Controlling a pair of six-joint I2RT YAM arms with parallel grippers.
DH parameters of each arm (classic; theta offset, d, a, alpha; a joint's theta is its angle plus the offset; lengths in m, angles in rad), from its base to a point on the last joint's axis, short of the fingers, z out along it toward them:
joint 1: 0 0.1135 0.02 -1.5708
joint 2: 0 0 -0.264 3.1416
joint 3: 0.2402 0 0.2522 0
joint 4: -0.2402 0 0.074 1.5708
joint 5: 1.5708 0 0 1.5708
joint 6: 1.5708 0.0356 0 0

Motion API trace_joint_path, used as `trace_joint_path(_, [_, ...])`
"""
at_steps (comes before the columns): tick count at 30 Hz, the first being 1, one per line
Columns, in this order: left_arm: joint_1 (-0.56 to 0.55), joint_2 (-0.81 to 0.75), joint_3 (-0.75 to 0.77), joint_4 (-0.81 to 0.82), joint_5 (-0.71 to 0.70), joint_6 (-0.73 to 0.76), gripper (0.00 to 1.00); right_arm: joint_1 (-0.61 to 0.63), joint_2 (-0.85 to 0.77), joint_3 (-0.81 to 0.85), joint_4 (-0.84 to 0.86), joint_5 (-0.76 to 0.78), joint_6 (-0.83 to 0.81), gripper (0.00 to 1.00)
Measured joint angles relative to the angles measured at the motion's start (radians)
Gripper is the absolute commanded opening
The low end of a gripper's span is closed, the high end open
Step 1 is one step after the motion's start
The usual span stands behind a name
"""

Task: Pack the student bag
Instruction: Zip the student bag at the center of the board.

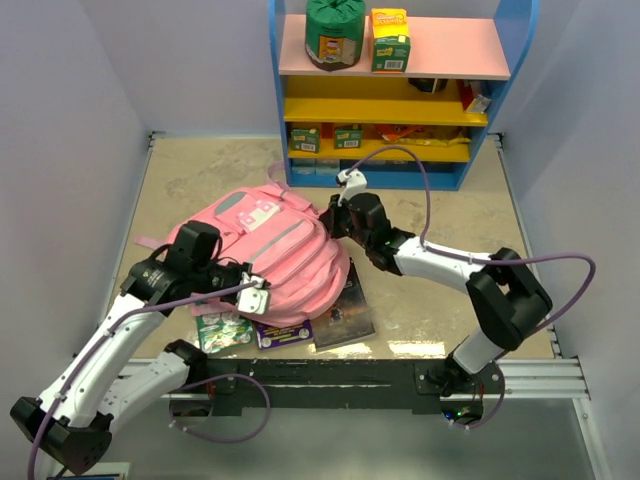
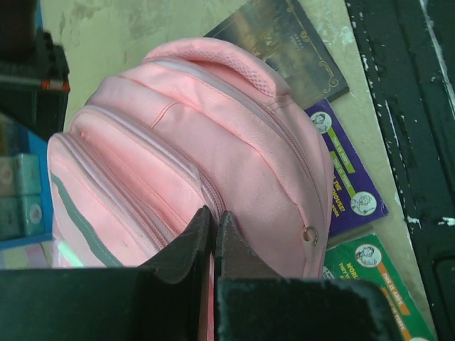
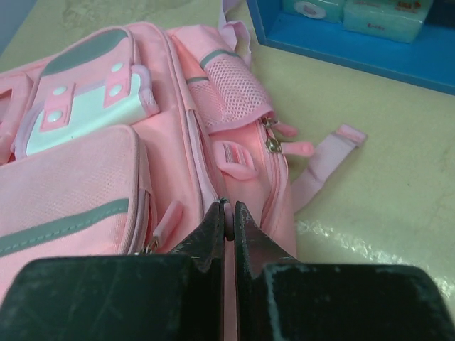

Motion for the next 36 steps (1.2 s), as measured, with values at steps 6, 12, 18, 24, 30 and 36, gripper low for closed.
trace_joint_path(6, [0.002,0.075,0.099,-0.133,0.038,0.158,0.0,0.0,0.082,0.062,0.06,-0.042,0.025,0.0])
trace_joint_path(12, [0.004,0.078,0.094,-0.15,0.04,0.221,0.0,0.001,0.063,0.05,0.072,-0.008,0.065,0.0])
trace_joint_path(18, [0.003,0.019,0.074,-0.091,0.044,0.221,0.0,0.002,-0.179,-0.096,0.047,0.127,0.085,0.0])
trace_joint_path(24, [-0.008,0.047,0.113,-0.172,0.04,0.27,0.15,0.013,-0.408,-0.227,-0.001,0.17,0.108,0.0])
trace_joint_path(30, [-0.014,-0.046,0.089,-0.249,-0.07,0.231,0.53,0.159,-0.57,-0.348,-0.094,0.277,0.152,0.0])
trace_joint_path(36, [-0.016,-0.108,0.086,-0.082,-0.084,-0.039,0.84,0.315,-0.619,-0.425,-0.138,0.372,0.223,0.0])
